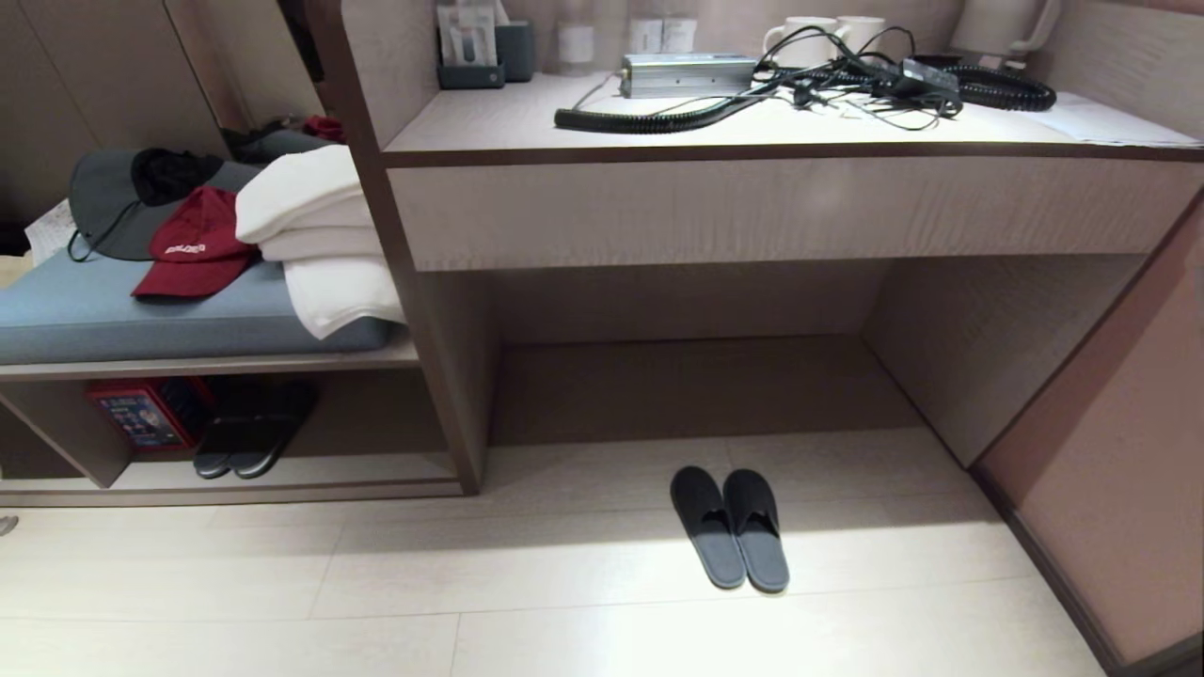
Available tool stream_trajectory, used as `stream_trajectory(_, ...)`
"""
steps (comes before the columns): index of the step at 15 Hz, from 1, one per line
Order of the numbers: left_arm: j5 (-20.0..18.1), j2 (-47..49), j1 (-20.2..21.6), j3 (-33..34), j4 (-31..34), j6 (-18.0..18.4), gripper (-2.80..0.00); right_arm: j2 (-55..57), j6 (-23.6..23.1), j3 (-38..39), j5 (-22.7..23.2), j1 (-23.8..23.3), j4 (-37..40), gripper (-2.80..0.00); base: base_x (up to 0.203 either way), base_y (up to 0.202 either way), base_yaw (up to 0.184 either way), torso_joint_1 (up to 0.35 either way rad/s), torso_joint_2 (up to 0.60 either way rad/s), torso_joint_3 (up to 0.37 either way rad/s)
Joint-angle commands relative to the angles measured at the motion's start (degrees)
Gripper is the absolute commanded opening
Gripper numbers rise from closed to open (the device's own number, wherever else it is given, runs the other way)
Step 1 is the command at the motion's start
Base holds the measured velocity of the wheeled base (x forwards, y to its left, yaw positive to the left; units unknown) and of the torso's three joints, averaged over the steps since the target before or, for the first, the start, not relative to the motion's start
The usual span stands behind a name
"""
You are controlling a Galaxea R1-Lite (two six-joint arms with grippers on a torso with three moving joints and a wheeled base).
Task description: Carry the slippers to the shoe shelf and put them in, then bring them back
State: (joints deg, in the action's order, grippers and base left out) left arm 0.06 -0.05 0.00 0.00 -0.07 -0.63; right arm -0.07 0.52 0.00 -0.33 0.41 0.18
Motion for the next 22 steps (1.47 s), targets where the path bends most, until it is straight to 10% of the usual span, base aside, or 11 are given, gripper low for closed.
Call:
stream_trajectory(1, 0.0, 0.0, 0.0, 0.0, 0.0, -0.1, -2.80, 0.1, 0.0, 0.0, 0.0, 0.0, 0.0, -2.80, 0.000, 0.000, 0.000, 0.002, 0.00, 0.207)
stream_trajectory(22, 0.0, 0.0, 0.0, 0.0, 0.0, -0.1, -2.80, 0.1, 0.0, 0.0, 0.0, 0.0, 0.0, -2.80, -0.061, 0.000, 0.000, 0.003, 0.00, 0.091)
